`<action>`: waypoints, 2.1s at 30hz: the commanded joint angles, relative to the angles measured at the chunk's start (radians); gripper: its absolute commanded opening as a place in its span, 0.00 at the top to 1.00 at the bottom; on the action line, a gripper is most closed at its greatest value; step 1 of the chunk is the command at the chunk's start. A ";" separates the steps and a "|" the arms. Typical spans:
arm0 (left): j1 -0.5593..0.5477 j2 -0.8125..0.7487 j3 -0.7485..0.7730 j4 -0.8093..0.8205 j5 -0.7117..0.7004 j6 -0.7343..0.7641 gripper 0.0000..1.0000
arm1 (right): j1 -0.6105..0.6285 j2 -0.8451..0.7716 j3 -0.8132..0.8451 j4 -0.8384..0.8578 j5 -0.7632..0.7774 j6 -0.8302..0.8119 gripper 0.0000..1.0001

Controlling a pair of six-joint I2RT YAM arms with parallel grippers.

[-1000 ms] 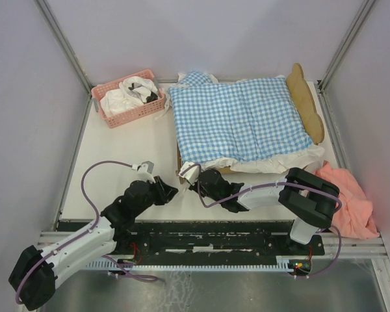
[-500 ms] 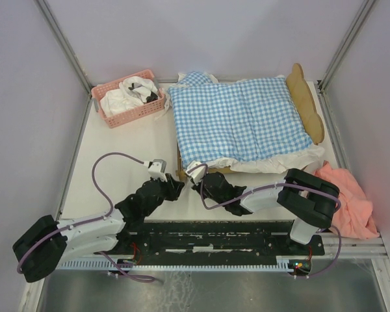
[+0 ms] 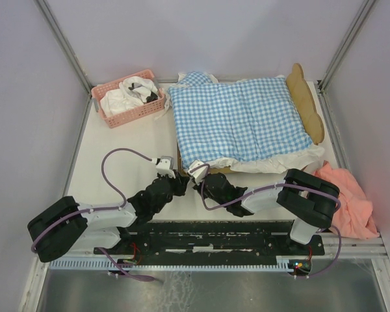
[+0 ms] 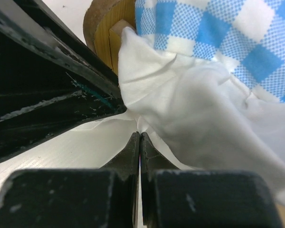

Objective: Set up the pet bed
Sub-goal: Tie the ropes to the bed frame.

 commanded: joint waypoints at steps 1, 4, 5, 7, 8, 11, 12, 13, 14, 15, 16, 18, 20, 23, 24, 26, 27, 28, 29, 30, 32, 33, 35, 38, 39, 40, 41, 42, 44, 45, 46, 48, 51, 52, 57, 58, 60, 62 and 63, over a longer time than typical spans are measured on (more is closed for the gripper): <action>-0.007 0.047 0.042 0.092 -0.105 0.034 0.72 | -0.002 -0.032 -0.004 0.066 -0.004 0.012 0.98; -0.008 0.080 0.047 0.116 -0.115 0.039 0.72 | -0.001 -0.033 -0.004 0.066 -0.007 0.010 0.98; -0.008 0.088 0.050 0.121 -0.115 0.039 0.72 | 0.000 -0.032 -0.002 0.066 -0.010 0.010 0.98; -0.008 0.104 0.046 0.148 -0.111 0.039 0.72 | -0.001 -0.032 0.004 0.059 -0.015 0.008 0.98; -0.008 0.110 0.042 0.166 -0.108 0.040 0.72 | -0.001 -0.030 0.005 0.060 -0.015 0.006 0.98; -0.009 0.129 0.042 0.182 -0.118 0.033 0.72 | -0.001 -0.027 0.009 0.062 -0.015 0.004 0.98; -0.009 0.134 0.043 0.182 -0.122 0.030 0.72 | -0.001 -0.026 0.008 0.062 -0.015 0.006 0.98; -0.009 0.139 0.043 0.184 -0.130 0.027 0.73 | -0.001 -0.024 0.007 0.064 -0.016 0.006 0.98; -0.009 0.142 0.042 0.188 -0.135 0.026 0.76 | -0.002 -0.022 0.006 0.067 -0.016 0.005 0.98; -0.008 0.144 0.039 0.194 -0.136 0.025 0.80 | 0.000 -0.019 0.005 0.070 -0.016 0.004 0.98; -0.009 0.140 0.037 0.194 -0.137 0.025 0.85 | 0.000 -0.017 0.004 0.069 -0.019 0.000 0.98; -0.009 0.121 0.032 0.185 -0.116 0.024 0.97 | 0.000 -0.016 0.001 0.067 -0.030 -0.017 0.98; -0.009 0.088 0.011 0.183 -0.099 0.018 0.97 | -0.001 -0.017 -0.004 0.059 -0.033 -0.042 0.98; -0.008 0.025 -0.024 0.182 -0.085 -0.004 0.97 | -0.001 -0.026 -0.010 0.059 -0.061 -0.100 0.98; -0.008 0.007 -0.031 0.178 -0.080 -0.008 0.97 | 0.000 -0.029 -0.008 0.053 -0.075 -0.113 0.98; -0.008 -0.023 -0.043 0.164 -0.075 -0.019 0.97 | 0.000 -0.036 0.010 0.010 -0.096 -0.157 0.98; -0.009 -0.034 -0.049 0.159 -0.073 -0.023 0.97 | -0.001 -0.041 0.022 -0.019 -0.107 -0.177 0.98; -0.009 -0.042 -0.053 0.152 -0.072 -0.026 0.97 | 0.000 -0.046 0.031 -0.041 -0.112 -0.192 0.98; -0.008 -0.051 -0.058 0.144 -0.073 -0.029 0.97 | -0.001 -0.053 0.038 -0.060 -0.107 -0.203 0.98; -0.008 -0.058 -0.063 0.135 -0.074 -0.030 0.97 | -0.001 -0.061 0.044 -0.077 -0.100 -0.211 0.98; -0.009 -0.073 -0.073 0.126 -0.071 -0.039 0.97 | -0.002 -0.080 0.060 -0.118 -0.101 -0.231 0.98; -0.009 -0.080 -0.080 0.127 -0.064 -0.043 0.97 | -0.001 -0.084 0.072 -0.140 -0.105 -0.240 0.98; -0.009 -0.092 -0.087 0.126 -0.052 -0.045 0.97 | -0.001 -0.086 0.090 -0.182 -0.110 -0.254 0.98; -0.008 -0.103 -0.088 0.115 -0.035 -0.045 0.97 | -0.001 -0.085 0.115 -0.228 -0.102 -0.250 0.98; -0.009 -0.106 -0.089 0.113 -0.030 -0.045 0.97 | -0.001 -0.085 0.126 -0.248 -0.102 -0.246 0.98; -0.009 -0.108 -0.090 0.115 -0.024 -0.046 0.97 | -0.001 -0.083 0.140 -0.280 -0.103 -0.241 0.98; -0.009 -0.108 -0.090 0.115 -0.018 -0.044 0.97 | -0.001 -0.082 0.157 -0.310 -0.102 -0.236 0.98; -0.009 -0.108 -0.089 0.114 -0.015 -0.042 0.97 | -0.001 -0.079 0.172 -0.337 -0.102 -0.233 0.98; -0.009 -0.108 -0.088 0.112 -0.007 -0.041 0.97 | -0.001 -0.073 0.195 -0.371 -0.102 -0.229 0.98; -0.009 -0.108 -0.089 0.112 -0.006 -0.041 0.97 | 0.000 -0.072 0.204 -0.384 -0.100 -0.228 0.98; -0.008 -0.108 -0.089 0.111 -0.004 -0.041 0.97 | -0.001 -0.071 0.210 -0.393 -0.099 -0.230 0.98; -0.009 -0.108 -0.089 0.109 -0.002 -0.040 0.97 | -0.001 -0.070 0.216 -0.399 -0.100 -0.235 0.98; -0.009 -0.107 -0.087 0.105 0.006 -0.041 0.97 | -0.001 -0.070 0.230 -0.422 -0.112 -0.252 0.98; -0.008 -0.106 -0.087 0.102 0.008 -0.041 0.97 | -0.001 -0.068 0.240 -0.436 -0.113 -0.256 0.98; -0.009 -0.119 -0.092 0.092 0.007 -0.051 0.97 | -0.001 -0.052 0.271 -0.485 -0.141 -0.285 0.98; -0.009 -0.124 -0.094 0.089 0.006 -0.060 0.97 | 0.000 -0.047 0.281 -0.496 -0.151 -0.289 0.98; -0.008 -0.134 -0.101 0.092 0.007 -0.075 0.97 | 0.000 -0.034 0.298 -0.510 -0.163 -0.294 0.98; -0.008 -0.143 -0.099 0.081 0.005 -0.071 0.97 | -0.001 -0.024 0.318 -0.516 -0.173 -0.303 0.98; -0.009 -0.149 -0.095 0.069 0.000 -0.067 0.97 | 0.000 -0.018 0.329 -0.525 -0.177 -0.310 0.98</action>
